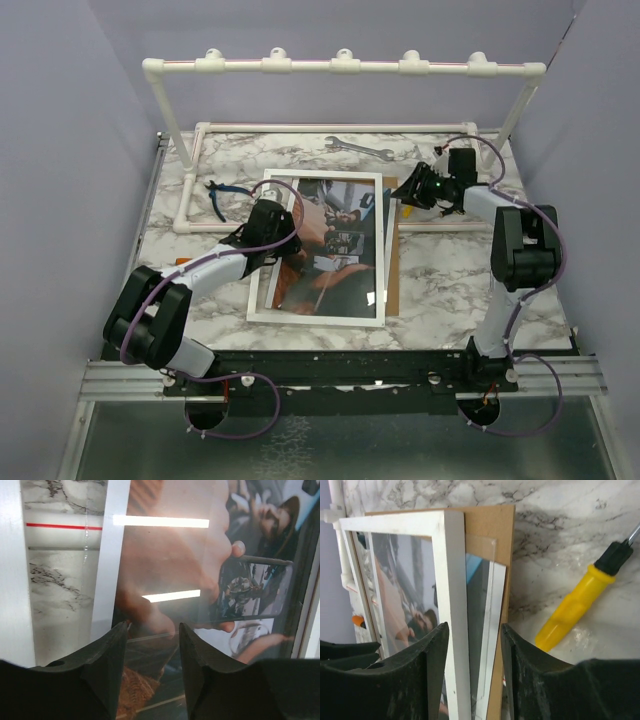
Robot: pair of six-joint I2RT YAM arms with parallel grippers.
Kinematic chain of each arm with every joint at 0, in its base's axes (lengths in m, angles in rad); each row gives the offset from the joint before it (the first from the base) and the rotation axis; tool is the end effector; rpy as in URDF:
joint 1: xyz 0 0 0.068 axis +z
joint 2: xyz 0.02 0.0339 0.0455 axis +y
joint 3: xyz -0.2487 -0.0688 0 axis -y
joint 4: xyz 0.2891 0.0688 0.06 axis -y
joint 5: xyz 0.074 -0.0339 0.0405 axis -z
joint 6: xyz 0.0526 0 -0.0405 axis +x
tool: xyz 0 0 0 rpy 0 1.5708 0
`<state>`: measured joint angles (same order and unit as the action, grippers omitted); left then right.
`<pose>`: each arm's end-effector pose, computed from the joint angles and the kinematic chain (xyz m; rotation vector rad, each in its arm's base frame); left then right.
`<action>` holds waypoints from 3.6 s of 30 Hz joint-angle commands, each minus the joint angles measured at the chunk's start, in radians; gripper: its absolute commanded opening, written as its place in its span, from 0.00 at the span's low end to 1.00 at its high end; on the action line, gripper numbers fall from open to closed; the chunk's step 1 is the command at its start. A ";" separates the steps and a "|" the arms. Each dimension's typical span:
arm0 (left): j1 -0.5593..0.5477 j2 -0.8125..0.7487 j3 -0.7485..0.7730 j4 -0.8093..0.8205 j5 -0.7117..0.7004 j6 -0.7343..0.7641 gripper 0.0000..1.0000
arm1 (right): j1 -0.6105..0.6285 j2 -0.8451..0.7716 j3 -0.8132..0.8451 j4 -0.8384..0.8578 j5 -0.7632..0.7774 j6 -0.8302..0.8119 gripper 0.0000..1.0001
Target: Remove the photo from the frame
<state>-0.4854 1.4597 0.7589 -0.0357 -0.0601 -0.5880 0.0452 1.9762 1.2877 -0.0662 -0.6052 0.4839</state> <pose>0.3073 -0.1585 0.1351 -0.1520 2.3487 -0.4725 0.4630 0.0509 0.1244 0.2003 2.3453 0.9666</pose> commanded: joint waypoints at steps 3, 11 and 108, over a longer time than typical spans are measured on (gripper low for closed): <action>-0.057 -0.022 -0.025 0.085 0.068 -0.029 0.57 | 0.007 -0.146 -0.177 0.113 -0.049 0.060 0.52; 0.002 -0.146 -0.032 -0.035 -0.102 0.007 0.57 | 0.051 -0.433 -0.449 0.102 -0.051 0.074 0.72; 0.280 -0.106 -0.165 0.237 -0.003 0.048 0.32 | 0.285 -0.179 -0.313 0.170 0.094 0.188 1.00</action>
<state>-0.1917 1.4181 0.5659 0.1997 -0.0204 -0.5274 0.3058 1.7821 0.9901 0.1230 -0.4992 0.6594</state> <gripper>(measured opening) 0.353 0.998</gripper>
